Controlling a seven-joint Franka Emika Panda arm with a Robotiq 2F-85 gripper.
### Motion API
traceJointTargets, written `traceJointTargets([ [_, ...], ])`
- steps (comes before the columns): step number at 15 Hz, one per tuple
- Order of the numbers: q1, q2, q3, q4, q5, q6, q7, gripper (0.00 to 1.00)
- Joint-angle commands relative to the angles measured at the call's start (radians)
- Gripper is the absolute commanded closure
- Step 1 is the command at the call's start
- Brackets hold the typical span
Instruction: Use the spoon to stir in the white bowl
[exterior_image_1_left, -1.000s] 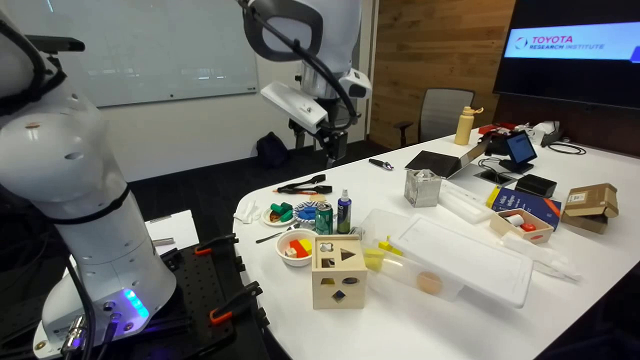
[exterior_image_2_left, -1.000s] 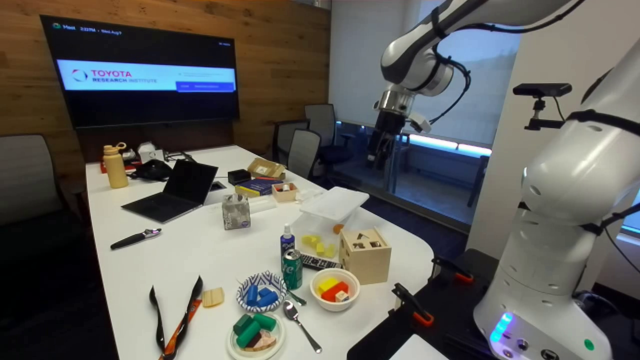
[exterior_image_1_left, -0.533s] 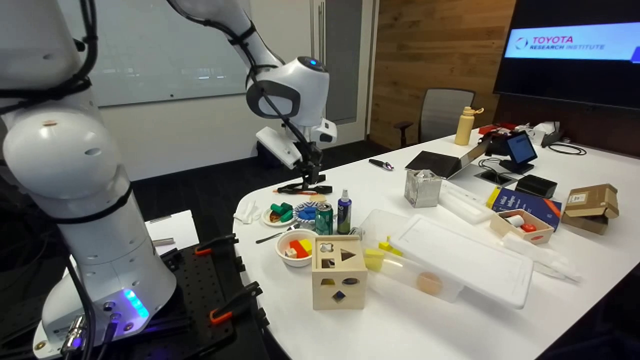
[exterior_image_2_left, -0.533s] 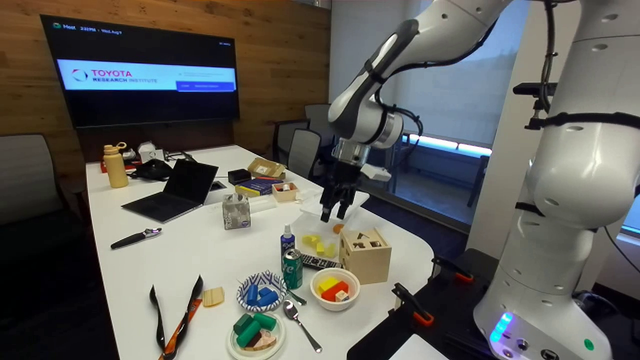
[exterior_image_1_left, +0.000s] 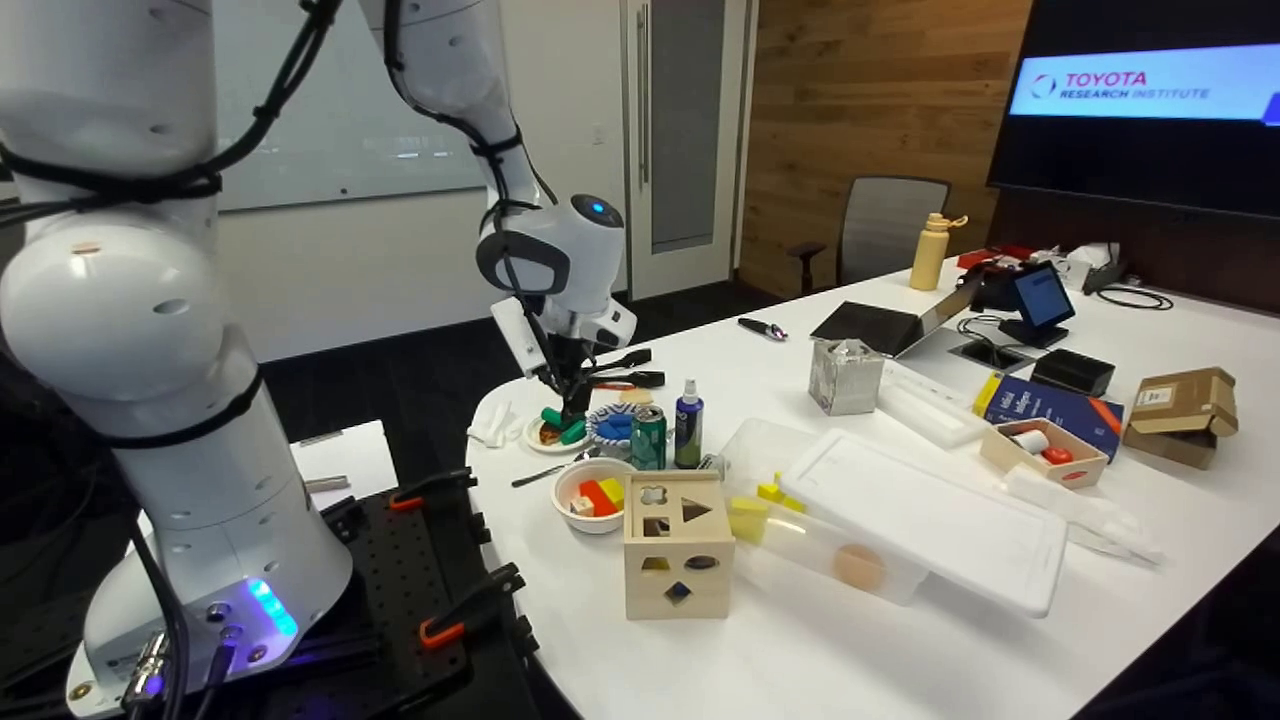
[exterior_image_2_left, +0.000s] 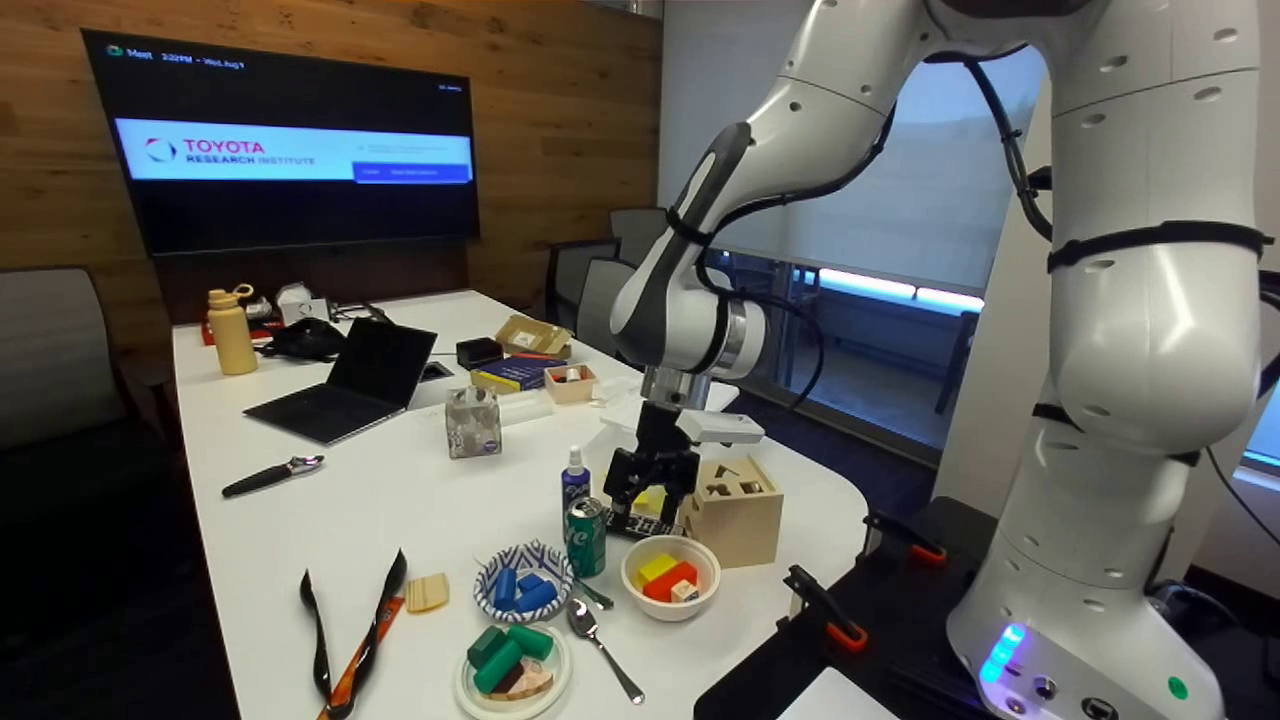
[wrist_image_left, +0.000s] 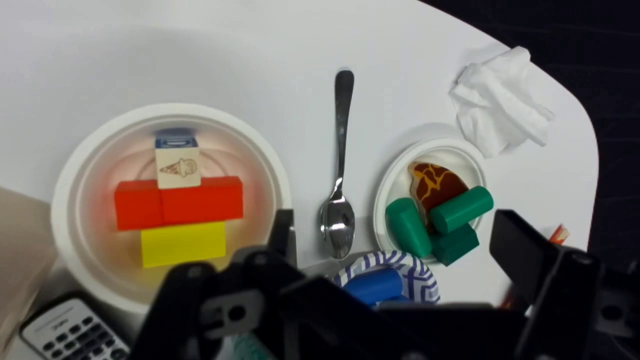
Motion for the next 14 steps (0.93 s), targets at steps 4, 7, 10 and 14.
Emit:
traceJointTargets([
  [4, -0.092, 0.217, 0.094, 0.116, 0.318, 0.045, -0.227, 0.0],
  [7, -0.096, 0.31, 0.104, 0.169, 0.406, 0.09, -0.303, 0.0],
  [10, -0.087, 0.386, 0.11, 0.221, 0.449, 0.1, -0.349, 0.0],
  [14, -0.066, 0.434, 0.135, 0.255, 0.488, 0.128, -0.351, 0.0],
])
